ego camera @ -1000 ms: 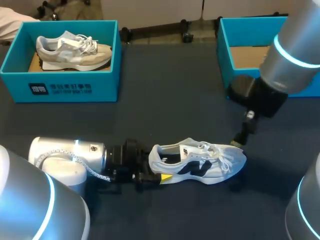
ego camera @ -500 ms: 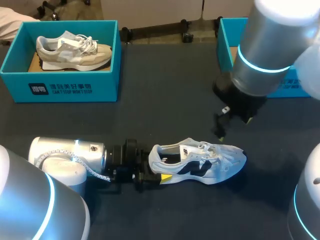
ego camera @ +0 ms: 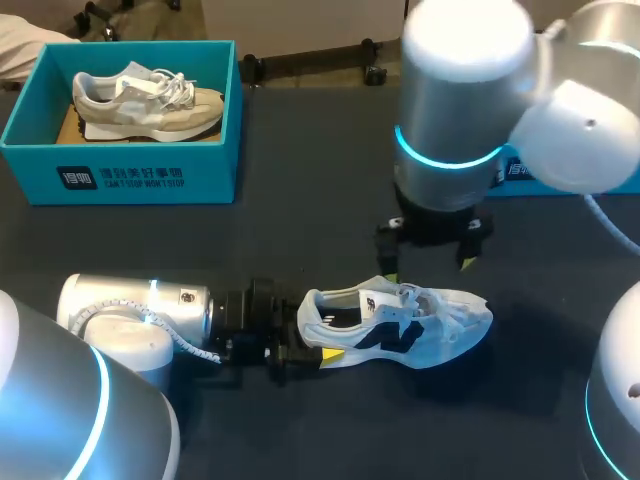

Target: Take the shoe out of the shoebox, open the shoe tongue, remove and reinsert the insole, then place the shoe into the shoebox

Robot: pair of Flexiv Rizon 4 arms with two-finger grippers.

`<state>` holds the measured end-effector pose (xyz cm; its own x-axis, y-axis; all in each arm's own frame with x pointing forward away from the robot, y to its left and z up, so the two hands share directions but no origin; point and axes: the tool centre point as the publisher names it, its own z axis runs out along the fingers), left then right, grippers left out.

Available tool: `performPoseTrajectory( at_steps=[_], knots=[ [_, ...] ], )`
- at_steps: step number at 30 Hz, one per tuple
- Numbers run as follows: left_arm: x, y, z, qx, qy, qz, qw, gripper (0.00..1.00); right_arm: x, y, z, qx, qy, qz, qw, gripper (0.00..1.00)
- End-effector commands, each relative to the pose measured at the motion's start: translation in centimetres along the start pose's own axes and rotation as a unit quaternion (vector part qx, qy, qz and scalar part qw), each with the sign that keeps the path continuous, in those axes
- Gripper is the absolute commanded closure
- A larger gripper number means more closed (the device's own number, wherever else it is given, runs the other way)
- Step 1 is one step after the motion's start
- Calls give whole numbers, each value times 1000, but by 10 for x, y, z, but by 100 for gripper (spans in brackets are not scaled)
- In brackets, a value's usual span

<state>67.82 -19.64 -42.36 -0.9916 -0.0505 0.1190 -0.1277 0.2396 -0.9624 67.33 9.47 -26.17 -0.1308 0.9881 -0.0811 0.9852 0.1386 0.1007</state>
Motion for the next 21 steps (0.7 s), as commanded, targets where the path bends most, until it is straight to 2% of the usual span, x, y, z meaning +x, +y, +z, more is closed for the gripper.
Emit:
performPoseTrajectory(
  at_steps=[1, 3, 15, 18, 21],
  knots=[
    [-1, 7, -4, -2, 1, -1, 1000, 100, 25, -1, 8, 6, -70, 17, 997, 0],
    [-1, 7, -4, -2, 1, -1, 1000, 100, 24, -10, 10, 5, -72, 41, 997, 0],
    [-1, 7, -4, -2, 1, -1, 1000, 100, 24, -10, 10, 5, -72, 41, 997, 0],
    [-1, 7, -4, -2, 1, -1, 1000, 100, 30, -4, 14, 2, -95, 33, 995, 0],
    [-1, 7, -4, -2, 1, -1, 1000, 100, 38, -1, 19, -2, -88, 27, 996, 0]
  ],
)
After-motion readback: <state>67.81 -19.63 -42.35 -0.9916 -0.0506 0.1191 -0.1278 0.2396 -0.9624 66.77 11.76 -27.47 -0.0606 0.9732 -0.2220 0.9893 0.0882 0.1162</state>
